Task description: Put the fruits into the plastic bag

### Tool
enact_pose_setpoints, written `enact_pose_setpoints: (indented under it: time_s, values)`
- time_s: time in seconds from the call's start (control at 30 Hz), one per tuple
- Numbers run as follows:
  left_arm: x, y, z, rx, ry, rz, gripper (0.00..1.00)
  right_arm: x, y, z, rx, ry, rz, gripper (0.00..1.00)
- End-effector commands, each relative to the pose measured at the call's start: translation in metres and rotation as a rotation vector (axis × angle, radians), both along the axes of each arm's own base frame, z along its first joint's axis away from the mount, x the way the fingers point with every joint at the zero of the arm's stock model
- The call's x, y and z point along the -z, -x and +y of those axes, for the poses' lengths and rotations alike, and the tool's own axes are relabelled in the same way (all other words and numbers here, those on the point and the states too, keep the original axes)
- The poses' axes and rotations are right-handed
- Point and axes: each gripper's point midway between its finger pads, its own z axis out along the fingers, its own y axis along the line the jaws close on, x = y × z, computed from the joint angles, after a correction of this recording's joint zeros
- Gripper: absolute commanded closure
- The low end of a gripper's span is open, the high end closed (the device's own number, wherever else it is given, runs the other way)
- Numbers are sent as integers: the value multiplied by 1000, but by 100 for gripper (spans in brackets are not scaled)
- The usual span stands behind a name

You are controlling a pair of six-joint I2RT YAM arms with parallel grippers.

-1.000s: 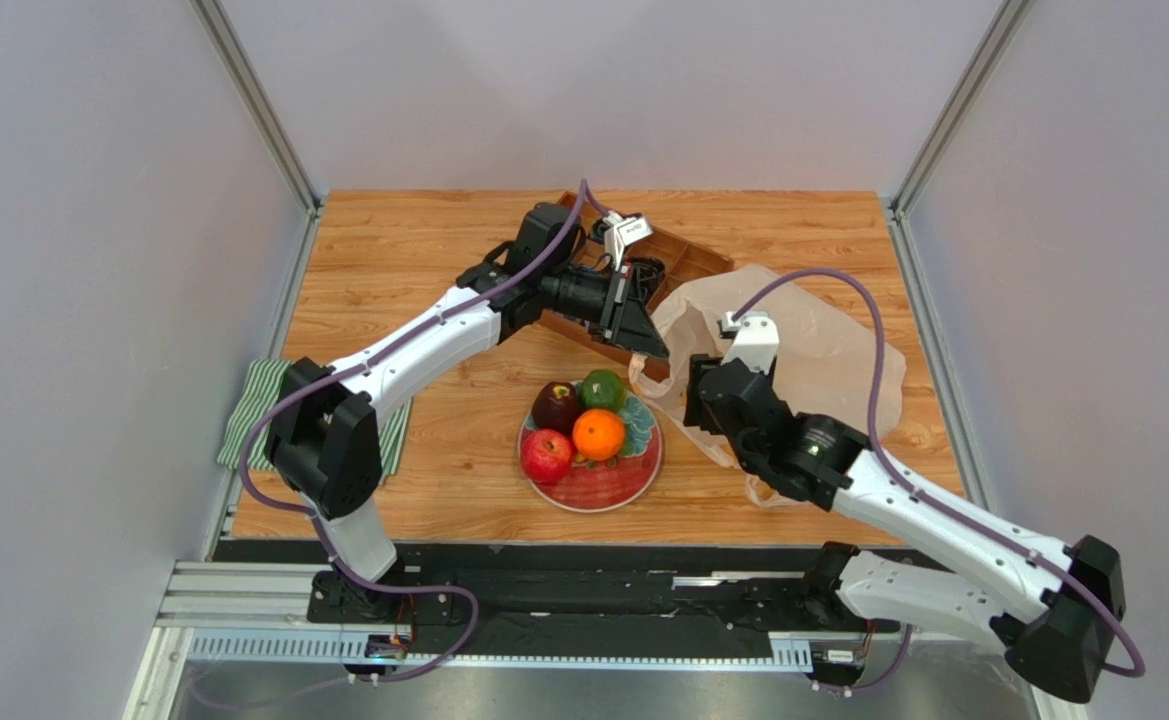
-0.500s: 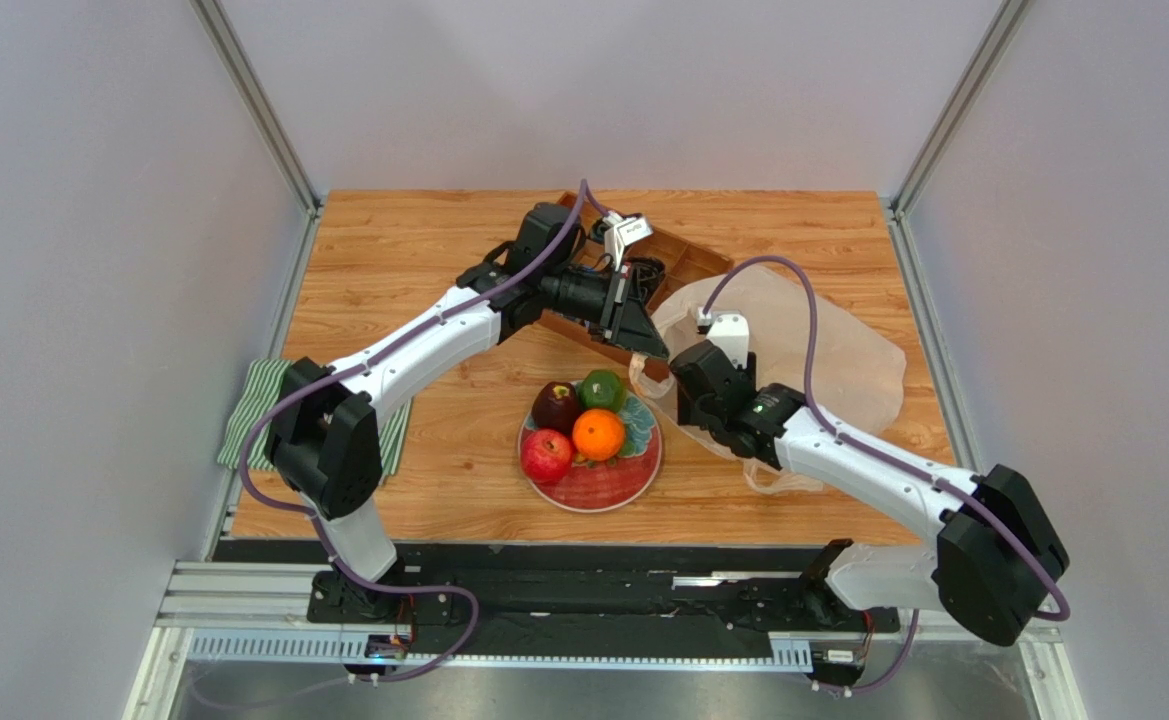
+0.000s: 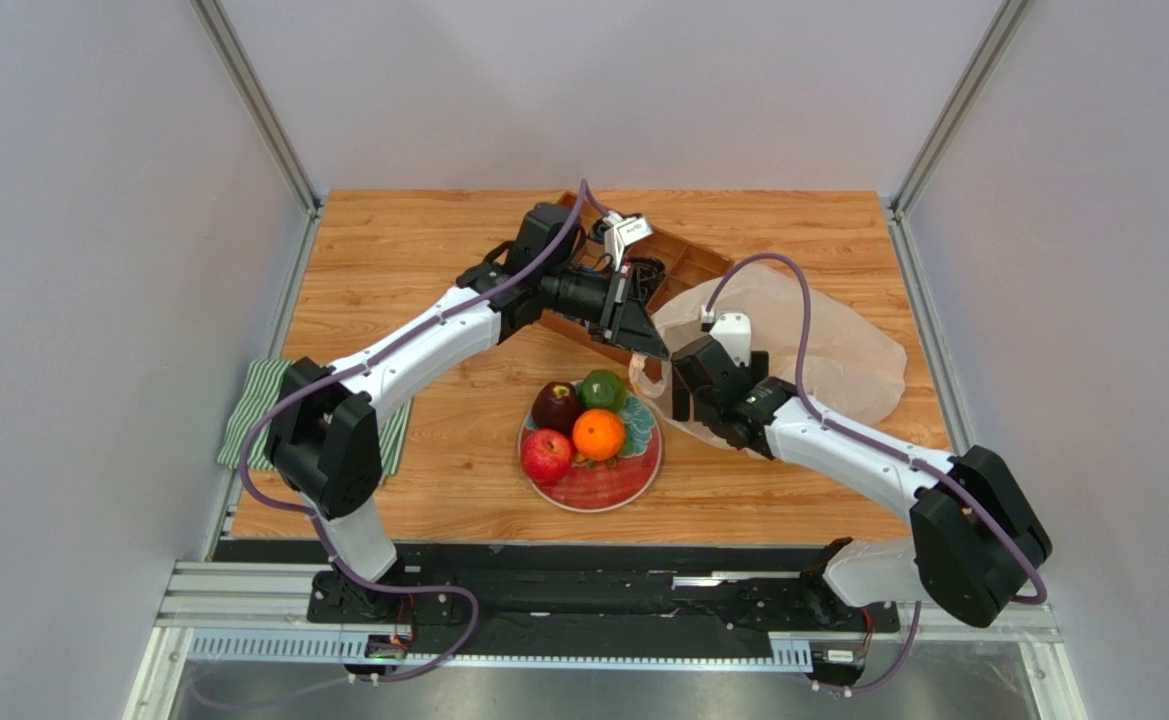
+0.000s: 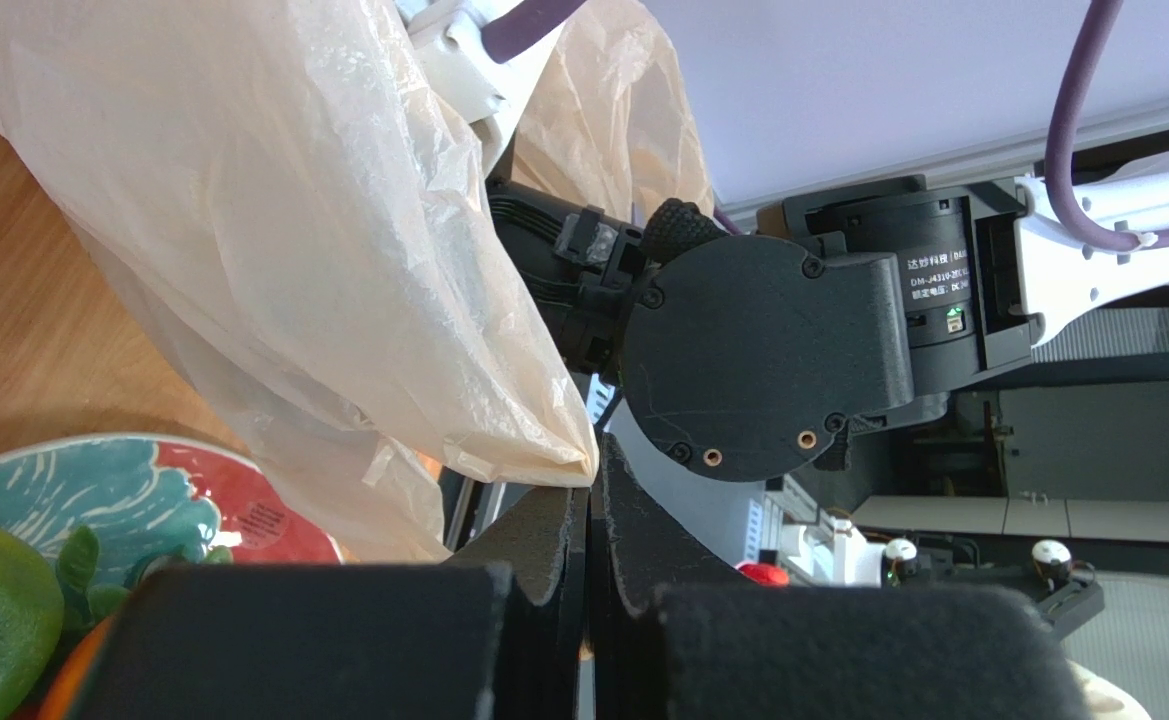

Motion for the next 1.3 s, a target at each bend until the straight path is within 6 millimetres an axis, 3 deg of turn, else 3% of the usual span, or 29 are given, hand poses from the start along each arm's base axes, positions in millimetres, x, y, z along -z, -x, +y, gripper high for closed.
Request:
enact_pose_setpoints:
  time_s: [0.0,0.33,0.47,0.5,0.57,0.6,0.7,0.83,1.03,1.27]
  values:
    - [-20,2,-1,20,44,-60,100,-9,-11,5,11,-26,-41,14]
    - [-17,1,-1,18,39,-52,100,-40,-4,4,-23,-99,-117,20]
    - [-16,1,-1,18,39,-52,100,-68,6,10,-101,-200,-205,24]
    - [-16,1,-1,19,38,-53,100,-87,8,12,-125,-252,-268,26]
    - [-16,0,-1,14,37,-54,100,-98,18,19,-212,-303,-303,27]
    - [-16,1,-1,19,37,-51,100,-119,23,22,-249,-355,-368,28]
    - [-16,1,-1,20,38,-53,100,-142,41,38,-399,-443,-443,30]
    - [-16,1,-1,19,38,-56,100,-162,68,67,-582,-540,-489,30]
    - [-15,0,-2,16,34,-51,100,-165,94,104,-727,-530,-461,32]
    - [-15,0,-2,17,34,-53,100,-144,119,153,-848,-487,-370,33]
